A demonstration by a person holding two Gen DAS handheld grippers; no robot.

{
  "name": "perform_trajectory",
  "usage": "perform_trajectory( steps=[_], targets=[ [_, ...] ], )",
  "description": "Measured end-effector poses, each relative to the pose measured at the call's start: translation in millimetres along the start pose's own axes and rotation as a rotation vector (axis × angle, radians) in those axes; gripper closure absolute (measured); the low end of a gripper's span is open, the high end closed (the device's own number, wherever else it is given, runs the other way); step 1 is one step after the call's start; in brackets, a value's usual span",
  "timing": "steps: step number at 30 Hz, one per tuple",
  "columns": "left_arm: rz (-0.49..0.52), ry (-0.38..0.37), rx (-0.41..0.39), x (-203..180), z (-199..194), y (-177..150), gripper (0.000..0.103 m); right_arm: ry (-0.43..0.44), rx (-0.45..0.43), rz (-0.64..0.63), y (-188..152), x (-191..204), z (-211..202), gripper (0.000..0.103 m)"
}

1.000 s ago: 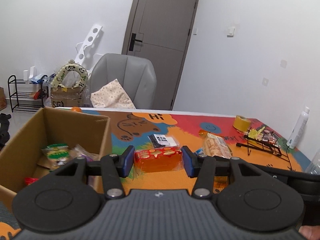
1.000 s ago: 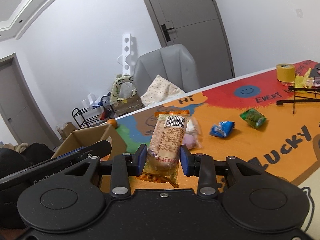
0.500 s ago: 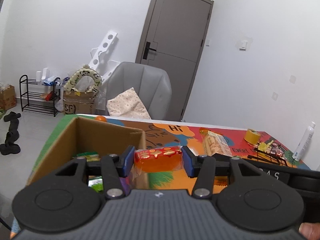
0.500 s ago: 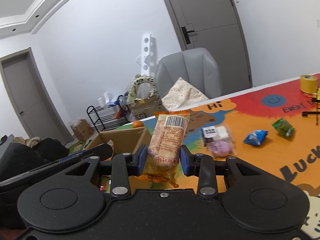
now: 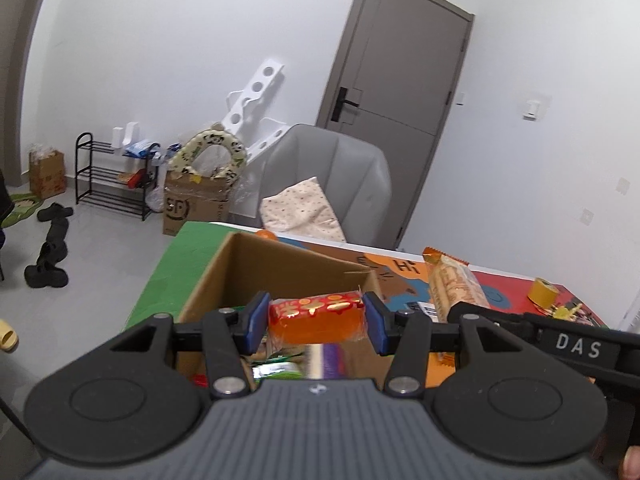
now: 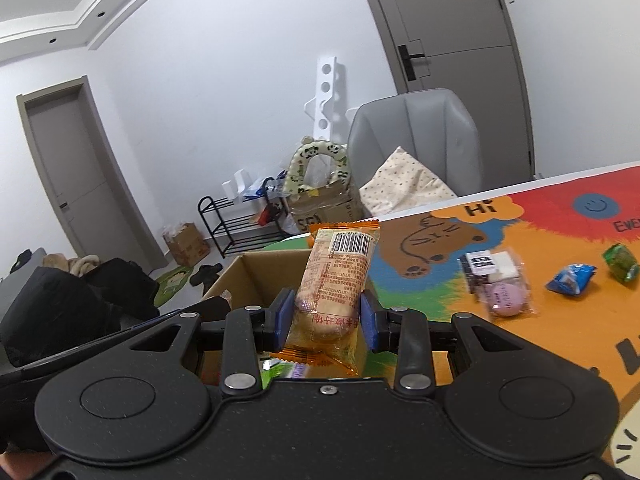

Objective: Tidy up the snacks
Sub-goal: 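Carry both packs over the cardboard box and open both grippers to drop them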

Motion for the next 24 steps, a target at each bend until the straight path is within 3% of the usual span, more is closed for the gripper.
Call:
perform_trajectory(
  steps=[10,15,24],
  targets=[
    [-0.028,0.034,0.038,18,18,-2,0.051,0.016,0.027,-0.004,-3,6,21,0.069],
    [-0.054,0.022,0.009,29,11,3,0.040,0.033,0.035,-0.010,-3,13,28,0.069],
    [-0.076,0.075,-0.002,51,3,10,0.037,0.097,0.035,-0.017,1,38,41,0.069]
  ],
)
Point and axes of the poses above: each gripper's, at about its wrist camera, not at the fingertips, and z roughly the way its jaws point, x to its left, y to its top, the point moved 5 cm from there along z, roughly the way its jaws point, and after that the axes turned 14 degrees about y, right-handed, at the moved point
